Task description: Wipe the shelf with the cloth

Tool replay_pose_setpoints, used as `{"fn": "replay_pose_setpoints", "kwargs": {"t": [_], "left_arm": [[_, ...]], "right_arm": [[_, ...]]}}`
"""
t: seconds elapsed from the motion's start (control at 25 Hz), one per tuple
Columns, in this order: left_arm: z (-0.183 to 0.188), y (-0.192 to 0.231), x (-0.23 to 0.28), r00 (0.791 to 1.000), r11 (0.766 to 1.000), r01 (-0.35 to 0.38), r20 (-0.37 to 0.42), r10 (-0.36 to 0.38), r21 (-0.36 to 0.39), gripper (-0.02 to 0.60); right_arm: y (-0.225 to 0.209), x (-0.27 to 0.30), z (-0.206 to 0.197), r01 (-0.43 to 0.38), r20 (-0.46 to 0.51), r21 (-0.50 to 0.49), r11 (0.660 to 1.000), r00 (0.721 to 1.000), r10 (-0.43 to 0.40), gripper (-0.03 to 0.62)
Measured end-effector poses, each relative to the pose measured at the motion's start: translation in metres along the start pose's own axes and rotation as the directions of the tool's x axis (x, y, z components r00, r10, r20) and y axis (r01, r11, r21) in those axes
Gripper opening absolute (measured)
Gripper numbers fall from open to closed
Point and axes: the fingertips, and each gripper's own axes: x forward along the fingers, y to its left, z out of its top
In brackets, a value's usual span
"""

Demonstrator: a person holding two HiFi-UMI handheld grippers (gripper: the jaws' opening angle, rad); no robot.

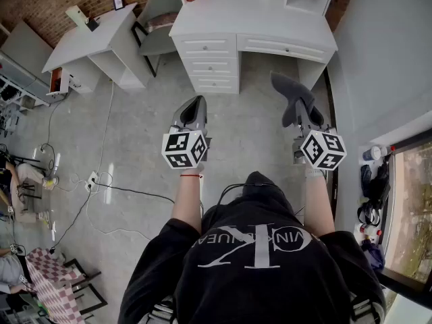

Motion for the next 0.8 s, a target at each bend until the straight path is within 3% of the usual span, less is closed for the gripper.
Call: {"fn": "replay_pose_setpoints", "kwargs": {"t": [0.4,0.8], "left_arm": [[-0.006,-0.007,0.016,0.999,1.000,0.027,-0.017,-0.027,0.001,0.011],[-0.020,-0.016,0.068,0.996,0.997,0.071,-0.054,-0.071,-0.004,0.011]], "right_arm": [[-0.013,-0.006,-0.002,0.027,-0.007,-0.009,1.000,1.000,-0.027,0.057],[-0.064,0.016,-0.022,0.073,-0.031,0.049,0.996,0.997,-0.071,0.057]]}}
